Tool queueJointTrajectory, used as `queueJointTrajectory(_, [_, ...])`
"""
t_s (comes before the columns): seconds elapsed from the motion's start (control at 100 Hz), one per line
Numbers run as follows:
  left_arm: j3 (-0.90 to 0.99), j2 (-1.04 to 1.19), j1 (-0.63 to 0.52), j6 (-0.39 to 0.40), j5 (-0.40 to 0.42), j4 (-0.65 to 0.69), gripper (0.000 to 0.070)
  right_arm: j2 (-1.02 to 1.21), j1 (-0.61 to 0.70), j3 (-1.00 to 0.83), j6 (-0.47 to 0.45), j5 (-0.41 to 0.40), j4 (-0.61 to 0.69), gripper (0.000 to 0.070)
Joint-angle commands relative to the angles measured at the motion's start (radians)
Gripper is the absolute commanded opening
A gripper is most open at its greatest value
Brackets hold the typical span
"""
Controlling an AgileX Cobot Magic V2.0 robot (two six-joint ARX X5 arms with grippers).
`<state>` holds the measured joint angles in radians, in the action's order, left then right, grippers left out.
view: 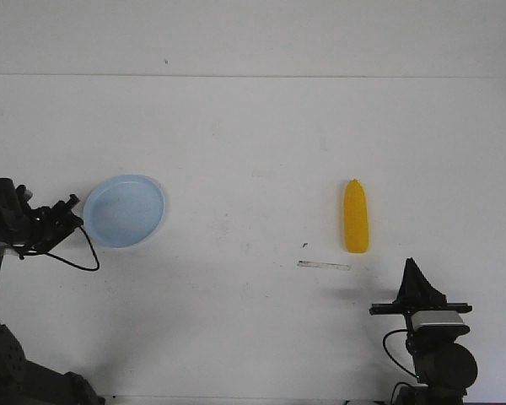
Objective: Place corn on plate with both arms
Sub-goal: 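Move the left gripper forward to the edge of the light blue plate, then push the light blue plate with the left gripper toward the corn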
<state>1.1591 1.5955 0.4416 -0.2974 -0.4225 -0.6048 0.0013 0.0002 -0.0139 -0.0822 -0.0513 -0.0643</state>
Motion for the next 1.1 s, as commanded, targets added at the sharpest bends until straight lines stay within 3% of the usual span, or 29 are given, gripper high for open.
queueJointTrajectory(0.0, [0.011, 0.028, 0.006, 0.026, -0.004, 0.003, 0.0178, 0.000, 0.002, 0.001, 0.005, 0.000, -0.010, 0.0013])
queueJointTrajectory(0.63, [0.011, 0.135, -0.058, 0.043, -0.004, 0.026, 0.0174, 0.000, 0.002, 0.001, 0.005, 0.000, -0.010, 0.0012])
queueJointTrajectory(0.71, [0.011, 0.135, -0.064, 0.043, -0.004, 0.031, 0.0141, 0.000, 0.002, 0.001, 0.005, 0.000, -0.010, 0.0013])
queueJointTrajectory(0.77, [0.011, 0.135, -0.066, 0.043, -0.004, 0.030, 0.0073, 0.000, 0.002, 0.001, 0.005, 0.000, -0.010, 0.0013])
queueJointTrajectory(0.88, [0.011, 0.135, -0.068, 0.043, -0.004, 0.030, 0.0062, 0.000, 0.002, 0.001, 0.005, 0.000, -0.010, 0.0013])
queueJointTrajectory(0.93, [0.011, 0.135, -0.068, 0.043, -0.004, 0.030, 0.0000, 0.000, 0.002, 0.001, 0.005, 0.000, -0.010, 0.0013])
queueJointTrajectory(1.09, [0.011, 0.126, -0.074, 0.042, -0.004, 0.029, 0.0001, 0.000, 0.002, 0.001, 0.005, 0.000, -0.010, 0.0013])
